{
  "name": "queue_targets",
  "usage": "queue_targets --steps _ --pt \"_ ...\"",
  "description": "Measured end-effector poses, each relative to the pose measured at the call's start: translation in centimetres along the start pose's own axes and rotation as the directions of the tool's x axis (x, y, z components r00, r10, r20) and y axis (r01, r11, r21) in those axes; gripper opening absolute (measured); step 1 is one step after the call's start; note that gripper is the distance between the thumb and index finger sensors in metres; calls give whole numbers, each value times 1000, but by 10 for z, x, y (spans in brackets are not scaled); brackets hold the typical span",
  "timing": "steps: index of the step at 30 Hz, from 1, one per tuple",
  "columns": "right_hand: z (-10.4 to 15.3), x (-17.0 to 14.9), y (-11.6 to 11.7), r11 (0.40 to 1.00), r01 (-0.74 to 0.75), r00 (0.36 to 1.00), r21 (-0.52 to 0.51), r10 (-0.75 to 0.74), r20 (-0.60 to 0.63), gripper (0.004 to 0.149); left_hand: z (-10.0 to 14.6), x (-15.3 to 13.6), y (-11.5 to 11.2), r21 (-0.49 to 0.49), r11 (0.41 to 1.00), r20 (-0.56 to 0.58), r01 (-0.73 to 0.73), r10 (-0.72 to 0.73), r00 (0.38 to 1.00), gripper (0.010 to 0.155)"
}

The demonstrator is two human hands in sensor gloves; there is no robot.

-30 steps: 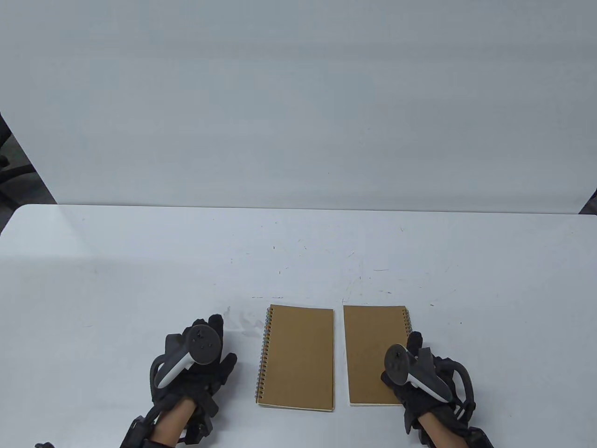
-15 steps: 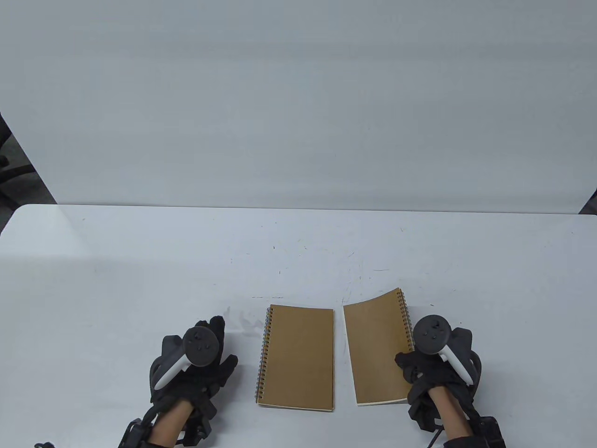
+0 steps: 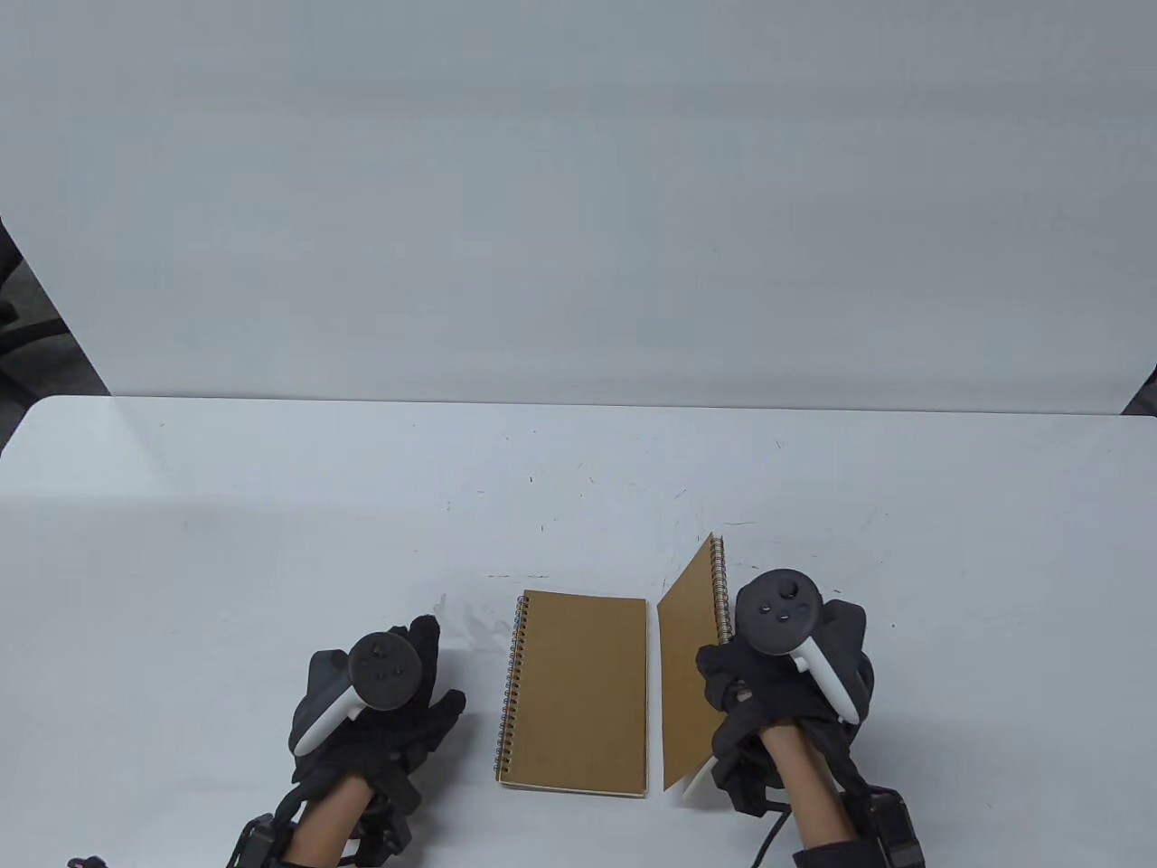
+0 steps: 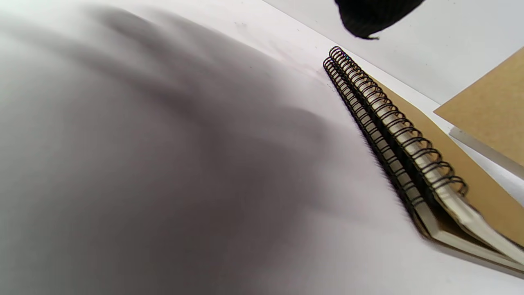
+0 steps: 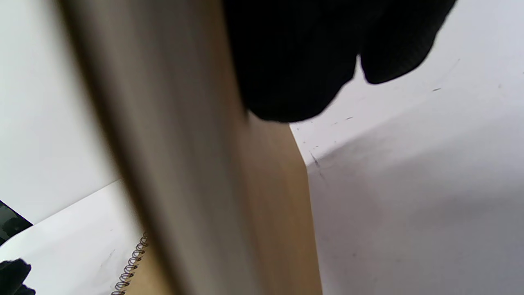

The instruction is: Flip notebook to front cover facing up

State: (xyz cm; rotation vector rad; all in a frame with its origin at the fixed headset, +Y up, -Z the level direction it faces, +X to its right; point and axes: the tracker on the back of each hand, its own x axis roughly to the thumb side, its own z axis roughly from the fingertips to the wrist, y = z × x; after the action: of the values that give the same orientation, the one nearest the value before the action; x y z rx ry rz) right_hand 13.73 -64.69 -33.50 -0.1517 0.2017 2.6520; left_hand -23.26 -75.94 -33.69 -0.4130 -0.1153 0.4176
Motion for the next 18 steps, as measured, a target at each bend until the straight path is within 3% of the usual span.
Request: queue_targets --steps 4,9,14,18 --pt "5 37 6 985 -165 986 -55 165 -11 77 1 0 -1 -13 1000 0 -17 17 1000 88" --pt "6 73 32 949 -310 951 -64 308 -30 77 3 -1 -1 -33 998 3 -52 52 999 88" --pt "3 96 68 949 -308 951 -64 309 -9 76 4 -2 -1 -45 996 9 -77 78 997 88" --pt "-3 113 89 950 -313 950 -6 313 1 76 3 -3 -1 -51 994 12 -92 93 996 88"
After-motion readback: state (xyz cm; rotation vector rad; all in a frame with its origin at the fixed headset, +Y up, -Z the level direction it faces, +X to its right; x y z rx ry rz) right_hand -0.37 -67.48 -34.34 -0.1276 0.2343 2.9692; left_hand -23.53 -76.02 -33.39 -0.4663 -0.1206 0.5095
